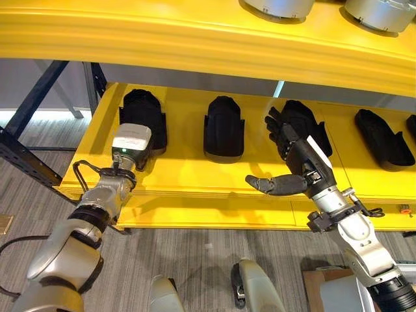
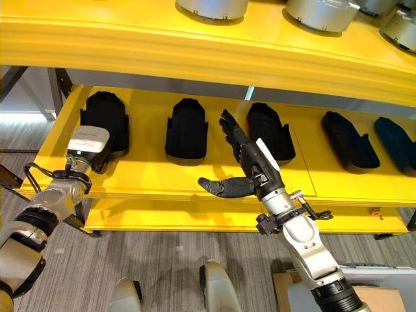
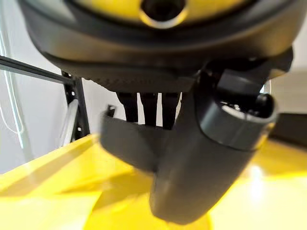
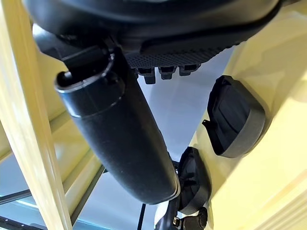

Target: Move parts from the plastic box to the shelf.

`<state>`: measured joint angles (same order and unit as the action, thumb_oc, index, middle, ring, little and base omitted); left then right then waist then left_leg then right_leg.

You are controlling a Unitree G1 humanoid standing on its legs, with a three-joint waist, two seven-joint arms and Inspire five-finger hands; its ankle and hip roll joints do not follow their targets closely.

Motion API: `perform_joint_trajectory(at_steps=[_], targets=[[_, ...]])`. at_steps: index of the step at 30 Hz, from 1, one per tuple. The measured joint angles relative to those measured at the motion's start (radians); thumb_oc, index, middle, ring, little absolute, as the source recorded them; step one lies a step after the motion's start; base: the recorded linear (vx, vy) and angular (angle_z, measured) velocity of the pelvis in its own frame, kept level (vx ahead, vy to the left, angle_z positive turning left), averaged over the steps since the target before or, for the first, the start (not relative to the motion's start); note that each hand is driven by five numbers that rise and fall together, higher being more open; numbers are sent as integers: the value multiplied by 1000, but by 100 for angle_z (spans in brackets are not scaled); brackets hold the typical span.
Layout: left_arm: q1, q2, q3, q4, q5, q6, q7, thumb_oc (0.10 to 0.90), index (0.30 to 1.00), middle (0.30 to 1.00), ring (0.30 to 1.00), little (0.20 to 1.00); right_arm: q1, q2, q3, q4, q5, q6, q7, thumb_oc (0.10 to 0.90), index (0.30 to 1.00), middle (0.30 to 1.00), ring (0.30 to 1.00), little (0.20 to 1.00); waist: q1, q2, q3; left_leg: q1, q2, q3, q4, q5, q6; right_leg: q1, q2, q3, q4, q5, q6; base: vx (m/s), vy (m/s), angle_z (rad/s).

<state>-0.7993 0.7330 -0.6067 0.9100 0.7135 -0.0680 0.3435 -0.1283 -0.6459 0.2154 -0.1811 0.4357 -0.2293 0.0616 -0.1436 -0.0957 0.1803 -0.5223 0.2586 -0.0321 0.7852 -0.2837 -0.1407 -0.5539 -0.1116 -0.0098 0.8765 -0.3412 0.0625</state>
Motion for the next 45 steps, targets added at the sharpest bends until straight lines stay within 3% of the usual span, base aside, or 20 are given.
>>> perform_joint_trajectory(at_steps=[23, 45], targets=[[8, 109, -17, -65, 9, -66, -94, 900, 1000, 1000, 1000, 1000, 7, 19, -38, 31, 0, 1, 21, 900, 1000, 1000, 1000, 1000, 10, 12, 19, -18, 0, -2, 1, 1, -1, -23, 0, -1, 16, -9, -1, 0, 0, 0], [32, 204, 7, -145, 49, -63, -117, 900, 1000, 1000, 1000, 1000, 50, 30, -89, 31, 0, 6, 38, 900, 1000, 1000, 1000, 1000, 9, 9, 36, -18, 1, -1, 1, 3, -6, -23, 1, -2, 17, -10, -3, 0, 0, 0]])
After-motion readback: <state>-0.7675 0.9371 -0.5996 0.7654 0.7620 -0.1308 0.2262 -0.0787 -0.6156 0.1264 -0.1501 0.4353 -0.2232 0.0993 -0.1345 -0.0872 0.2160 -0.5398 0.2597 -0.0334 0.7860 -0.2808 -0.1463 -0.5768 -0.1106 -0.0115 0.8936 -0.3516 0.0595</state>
